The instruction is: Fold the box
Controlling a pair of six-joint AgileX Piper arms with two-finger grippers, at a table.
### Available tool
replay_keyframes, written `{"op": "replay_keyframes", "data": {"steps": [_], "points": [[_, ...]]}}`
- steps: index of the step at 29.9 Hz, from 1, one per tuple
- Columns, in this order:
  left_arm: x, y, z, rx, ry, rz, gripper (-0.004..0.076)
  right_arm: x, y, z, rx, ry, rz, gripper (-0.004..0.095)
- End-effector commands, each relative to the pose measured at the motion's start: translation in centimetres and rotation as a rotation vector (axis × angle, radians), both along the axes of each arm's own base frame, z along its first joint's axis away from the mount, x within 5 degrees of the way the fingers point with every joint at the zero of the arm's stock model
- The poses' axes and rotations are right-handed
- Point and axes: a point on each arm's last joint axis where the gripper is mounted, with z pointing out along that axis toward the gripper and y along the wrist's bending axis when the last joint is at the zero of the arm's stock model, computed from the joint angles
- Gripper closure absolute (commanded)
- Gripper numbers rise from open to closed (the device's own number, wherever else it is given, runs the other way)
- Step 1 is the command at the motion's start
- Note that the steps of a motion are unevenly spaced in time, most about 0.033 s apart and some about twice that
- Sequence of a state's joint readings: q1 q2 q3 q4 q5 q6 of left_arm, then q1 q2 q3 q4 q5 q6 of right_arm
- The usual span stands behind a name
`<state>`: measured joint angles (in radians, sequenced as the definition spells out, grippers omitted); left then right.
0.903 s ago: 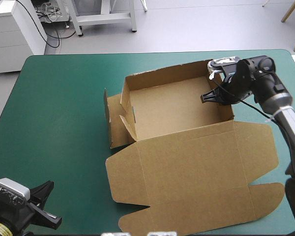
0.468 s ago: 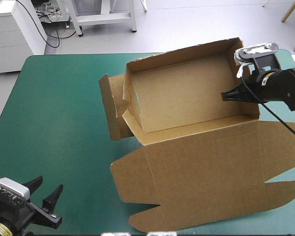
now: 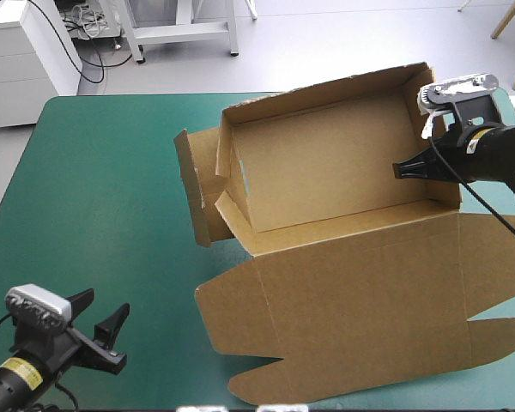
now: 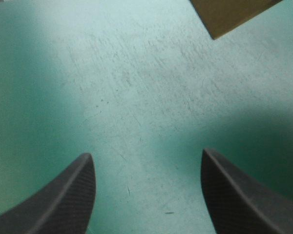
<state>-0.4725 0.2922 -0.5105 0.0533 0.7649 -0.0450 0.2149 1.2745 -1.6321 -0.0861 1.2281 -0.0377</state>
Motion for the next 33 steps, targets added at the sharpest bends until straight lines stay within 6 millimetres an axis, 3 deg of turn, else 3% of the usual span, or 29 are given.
{"op": "replay_keyframes", "data": {"steps": [1, 13, 19, 27, 33], "points": [[3.0, -1.1, 1.9, -0.018, 0.026, 0.056, 0.0282, -0.9, -0.2, 1.8, 0.020, -0.111, 0.001, 0.0930], [12.2, -3.9, 5.8, 0.240, 0.205, 0.190, 0.0282, -0.9, -0.2, 1.8, 0.015, -0.112, 0.006, 0.0930], [16.5, -2.5, 6.6, 0.238, 0.294, 0.272, 0.0282, -0.9, -0.2, 1.8, 0.015, -0.112, 0.006, 0.0929], [21.6, 1.6, 3.6, -0.030, 0.429, 0.162, 0.0281, -0.9, -0.2, 1.8, 0.015, -0.112, 0.006, 0.0930], [25.1, 1.3, 1.4, -0.219, 0.386, -0.011, 0.0281, -0.8, -0.2, 1.7, 0.014, -0.110, 0.006, 0.0930]]}}
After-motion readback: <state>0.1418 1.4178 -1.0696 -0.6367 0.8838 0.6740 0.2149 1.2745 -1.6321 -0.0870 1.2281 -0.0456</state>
